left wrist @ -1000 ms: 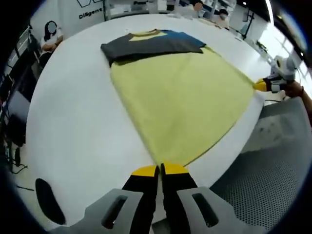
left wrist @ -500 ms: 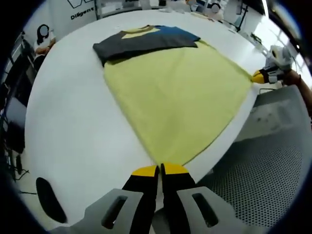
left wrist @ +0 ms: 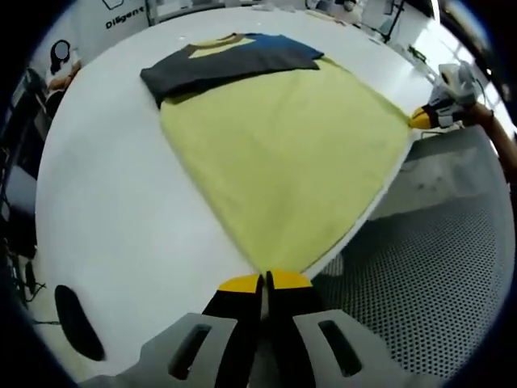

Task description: Fold the garment on the visible template until the final outline fits inside the template.

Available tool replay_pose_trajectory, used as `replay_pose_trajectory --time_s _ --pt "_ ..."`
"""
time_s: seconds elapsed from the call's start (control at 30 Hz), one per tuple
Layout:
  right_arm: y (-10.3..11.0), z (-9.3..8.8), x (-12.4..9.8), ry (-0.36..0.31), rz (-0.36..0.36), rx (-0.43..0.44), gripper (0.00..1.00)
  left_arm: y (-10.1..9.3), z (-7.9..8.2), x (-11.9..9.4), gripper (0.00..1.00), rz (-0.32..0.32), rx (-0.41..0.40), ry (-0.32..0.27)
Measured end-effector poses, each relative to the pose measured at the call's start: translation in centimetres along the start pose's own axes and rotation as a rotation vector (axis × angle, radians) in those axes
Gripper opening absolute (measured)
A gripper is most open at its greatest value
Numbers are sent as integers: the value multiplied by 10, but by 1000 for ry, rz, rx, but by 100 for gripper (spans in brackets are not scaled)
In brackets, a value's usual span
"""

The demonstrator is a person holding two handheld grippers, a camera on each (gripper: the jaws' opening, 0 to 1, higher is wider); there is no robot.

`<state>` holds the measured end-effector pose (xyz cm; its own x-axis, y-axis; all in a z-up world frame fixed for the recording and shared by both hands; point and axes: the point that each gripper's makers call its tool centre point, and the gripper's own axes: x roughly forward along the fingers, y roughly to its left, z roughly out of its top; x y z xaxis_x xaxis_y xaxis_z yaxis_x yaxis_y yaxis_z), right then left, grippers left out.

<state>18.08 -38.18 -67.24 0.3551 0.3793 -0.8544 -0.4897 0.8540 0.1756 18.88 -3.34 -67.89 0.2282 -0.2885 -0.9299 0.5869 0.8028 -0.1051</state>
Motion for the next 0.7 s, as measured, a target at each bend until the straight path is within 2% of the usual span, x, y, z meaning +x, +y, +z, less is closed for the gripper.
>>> replay_pose_trajectory --time_s 0.23,0.7 --pt "3 -6 -2 23 6 8 0 -3 -6 -1 1 -13 2 18" --pt "3 -7 -3 31 6 28 0 -5 -8 -1 1 -21 -8 18"
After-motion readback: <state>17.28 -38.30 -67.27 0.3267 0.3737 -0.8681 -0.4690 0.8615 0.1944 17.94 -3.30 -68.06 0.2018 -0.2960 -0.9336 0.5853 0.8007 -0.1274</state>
